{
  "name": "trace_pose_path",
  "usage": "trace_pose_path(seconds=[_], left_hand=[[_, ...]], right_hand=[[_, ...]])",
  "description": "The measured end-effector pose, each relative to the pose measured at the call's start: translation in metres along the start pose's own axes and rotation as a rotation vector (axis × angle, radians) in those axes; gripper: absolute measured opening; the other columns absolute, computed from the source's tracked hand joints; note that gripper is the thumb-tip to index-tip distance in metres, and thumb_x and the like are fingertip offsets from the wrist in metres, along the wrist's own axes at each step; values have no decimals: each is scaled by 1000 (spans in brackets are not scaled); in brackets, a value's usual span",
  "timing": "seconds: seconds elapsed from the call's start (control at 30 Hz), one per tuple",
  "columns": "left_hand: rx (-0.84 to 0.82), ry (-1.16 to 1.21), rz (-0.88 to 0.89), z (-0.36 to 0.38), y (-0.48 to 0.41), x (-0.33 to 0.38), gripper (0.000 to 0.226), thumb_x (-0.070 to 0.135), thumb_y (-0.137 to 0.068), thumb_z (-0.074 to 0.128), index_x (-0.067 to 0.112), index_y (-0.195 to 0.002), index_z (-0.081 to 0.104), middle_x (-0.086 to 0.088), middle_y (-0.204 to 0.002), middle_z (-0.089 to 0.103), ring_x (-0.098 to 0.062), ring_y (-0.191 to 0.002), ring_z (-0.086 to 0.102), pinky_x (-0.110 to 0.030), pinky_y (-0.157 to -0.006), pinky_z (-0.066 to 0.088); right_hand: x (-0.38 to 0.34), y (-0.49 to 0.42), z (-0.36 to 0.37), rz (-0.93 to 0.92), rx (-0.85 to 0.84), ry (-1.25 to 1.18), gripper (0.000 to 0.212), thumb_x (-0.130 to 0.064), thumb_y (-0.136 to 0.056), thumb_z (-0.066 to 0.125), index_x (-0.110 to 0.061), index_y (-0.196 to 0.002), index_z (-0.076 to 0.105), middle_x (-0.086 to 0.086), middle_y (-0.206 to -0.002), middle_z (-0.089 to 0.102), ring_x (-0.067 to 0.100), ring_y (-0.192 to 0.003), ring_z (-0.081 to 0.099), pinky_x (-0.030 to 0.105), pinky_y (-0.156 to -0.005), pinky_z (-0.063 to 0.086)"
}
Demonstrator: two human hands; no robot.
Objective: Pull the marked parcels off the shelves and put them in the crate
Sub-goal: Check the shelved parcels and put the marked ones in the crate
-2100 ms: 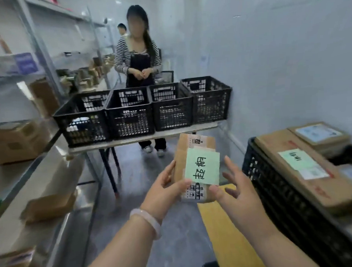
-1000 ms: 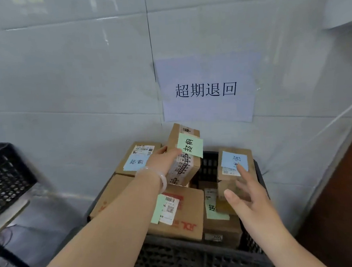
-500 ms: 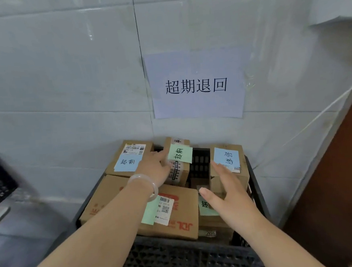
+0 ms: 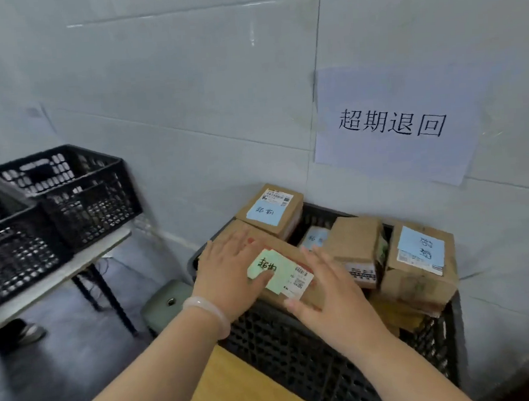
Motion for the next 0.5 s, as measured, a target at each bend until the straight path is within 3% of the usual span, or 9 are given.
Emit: trace_pose_path(seconds=[0.1, 0.23, 0.5], left_hand=[[31, -69, -144, -15, 64, -28, 67, 64, -88, 48, 45, -150, 27, 4, -160, 26, -21, -148, 22, -48, -121, 12], [27, -154, -396, -27, 164, -61, 71, 68, -89, 45, 47, -151, 18, 7, -164, 11, -17, -151, 7, -45, -120, -1], [24, -281, -894, -62, 384, -90, 74, 70, -88, 42, 48, -152, 10, 7, -164, 5, -17, -151, 3, -46, -120, -2]], right_hand=[[-32, 4, 30, -180, -108, 46, 86, -75, -79, 49, -58, -143, -6, -30, -155, -10, 2, -145, -4, 36, -117, 11], [-81, 22, 78, -472, -209, 72, 87, -77, -79, 43, -52, -148, -5, -20, -160, -7, 3, -146, -9, 30, -117, 0], [-196, 123, 202, -906, -594, 78, 91, -76, -80, 45, -55, -141, -20, -19, -158, -21, 2, -143, -25, 34, -118, -13]])
Point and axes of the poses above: each hand's wrist, its own y-axis away from the middle knuckle, its own z-axis out of the palm, x = y × z, the point moved 4 cm from there along -y, towards the middle knuckle
